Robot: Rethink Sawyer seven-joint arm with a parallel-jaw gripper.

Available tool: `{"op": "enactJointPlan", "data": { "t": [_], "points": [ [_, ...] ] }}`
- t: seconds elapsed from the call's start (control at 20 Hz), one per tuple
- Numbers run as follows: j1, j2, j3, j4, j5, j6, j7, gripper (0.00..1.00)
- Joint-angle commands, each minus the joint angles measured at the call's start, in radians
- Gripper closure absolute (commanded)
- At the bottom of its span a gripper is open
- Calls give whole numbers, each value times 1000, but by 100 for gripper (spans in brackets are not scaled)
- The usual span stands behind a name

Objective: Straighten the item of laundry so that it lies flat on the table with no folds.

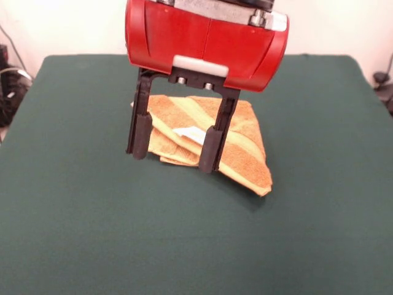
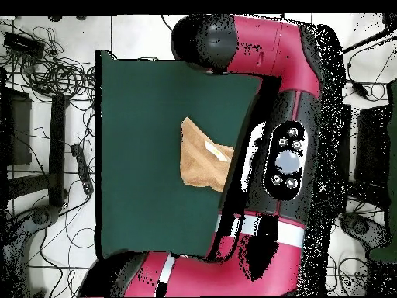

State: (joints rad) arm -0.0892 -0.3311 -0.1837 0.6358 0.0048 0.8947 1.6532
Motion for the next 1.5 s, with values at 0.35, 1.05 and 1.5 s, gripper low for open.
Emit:
{"op": "enactJointPlan", "data": {
  "t": [0.35, 1.05, 1.5],
  "points": [
    [-5, 29, 145, 128, 30, 175, -52, 0],
    [6, -98, 138, 270, 28, 220, -65, 0],
    [20, -135, 121, 332, 27, 300, 2, 0]
  ]
}}
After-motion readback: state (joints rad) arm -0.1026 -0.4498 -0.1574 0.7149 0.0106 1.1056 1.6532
